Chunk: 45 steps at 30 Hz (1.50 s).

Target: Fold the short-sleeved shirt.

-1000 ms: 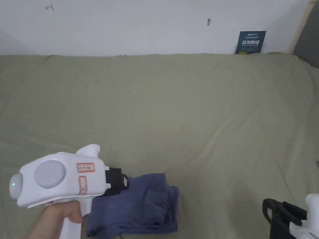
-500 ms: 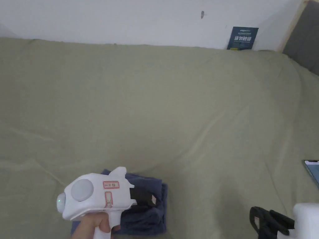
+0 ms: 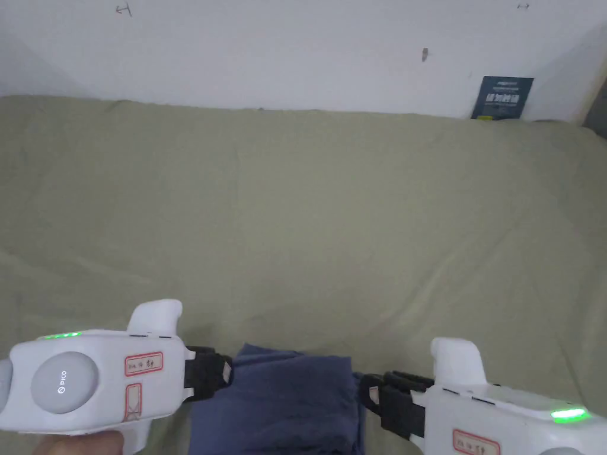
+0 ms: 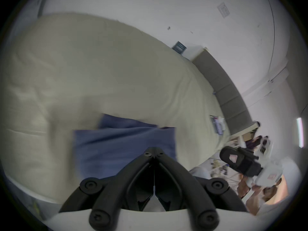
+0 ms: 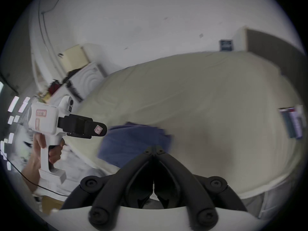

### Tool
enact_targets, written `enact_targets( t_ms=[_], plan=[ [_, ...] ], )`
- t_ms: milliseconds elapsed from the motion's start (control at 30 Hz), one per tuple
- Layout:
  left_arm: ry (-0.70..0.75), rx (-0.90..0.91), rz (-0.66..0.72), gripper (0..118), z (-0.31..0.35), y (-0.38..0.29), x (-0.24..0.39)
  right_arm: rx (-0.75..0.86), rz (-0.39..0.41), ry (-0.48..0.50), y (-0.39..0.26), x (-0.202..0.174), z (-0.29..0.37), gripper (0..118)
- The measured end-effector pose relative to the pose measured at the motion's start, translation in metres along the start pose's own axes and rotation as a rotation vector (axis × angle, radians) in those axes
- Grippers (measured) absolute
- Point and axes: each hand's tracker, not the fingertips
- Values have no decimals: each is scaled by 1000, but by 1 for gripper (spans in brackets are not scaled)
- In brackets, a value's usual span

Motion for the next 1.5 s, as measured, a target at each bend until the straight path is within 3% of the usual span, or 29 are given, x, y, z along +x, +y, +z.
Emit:
enact_targets(
  t_ms=[67, 167, 367, 467, 500, 533, 567, 600, 733, 867, 967, 1000, 1033, 1067, 1100, 1133, 1300, 1500],
  plan=[
    [38, -8, 13, 0, 8, -3, -23, -72, -75, 133, 5, 15, -34, 0],
    [35, -22, 79, 0, 6, -6, -56, -173, -166, 243, 1, 40, -72, 0],
    [-96, -96, 175, 0, -33, -9, -98, -201, -539, 411, -25, 117, -111, 0],
    [-229, -120, 259, 0, -52, -12, -115, -174, -618, 478, -31, 128, -110, 0],
    [-299, -143, 280, 12, -56, -11, -119, -178, -601, 469, -31, 127, -110, 0],
    [-341, -158, 298, 40, -61, -12, -123, -180, -587, 466, -30, 125, -110, 0],
    [-362, -163, 301, 97, -66, -14, -118, -177, -576, 462, -30, 125, -110, 0],
    [-350, -171, 288, 118, -73, -15, -120, -179, -578, 464, -30, 124, -111, 0],
    [-613, -154, 445, 118, -94, -21, -132, -182, -575, 462, -30, 123, -111, 0],
    [-585, -179, 355, 117, -118, -18, -117, -184, -584, 470, -30, 124, -114, 0],
    [-626, -166, 378, 116, -130, -14, -106, -180, -588, 471, -31, 124, -113, 0],
    [-628, -170, 368, 110, -133, -14, -103, -180, -590, 472, -31, 125, -114, 0],
    [-621, -174, 325, 94, -134, -14, -100, -180, -592, 475, -32, 125, -114, 0],
    [-579, -172, 298, 42, -131, -13, -99, -180, -594, 474, -32, 125, -114, 0],
    [-535, -175, 290, 29, -128, -11, -100, -179, -594, 475, -31, 125, -113, 0],
    [-466, -176, 289, 29, -129, -12, -103, -178, -588, 471, -30, 125, -112, 0],
    [-519, -198, 299, 29, -127, -9, -104, -189, -509, 420, -22, 110, -105, 0],
    [-502, -205, 289, 29, -101, 8, -117, -160, -330, 310, -3, 84, -71, 0]
  ],
)
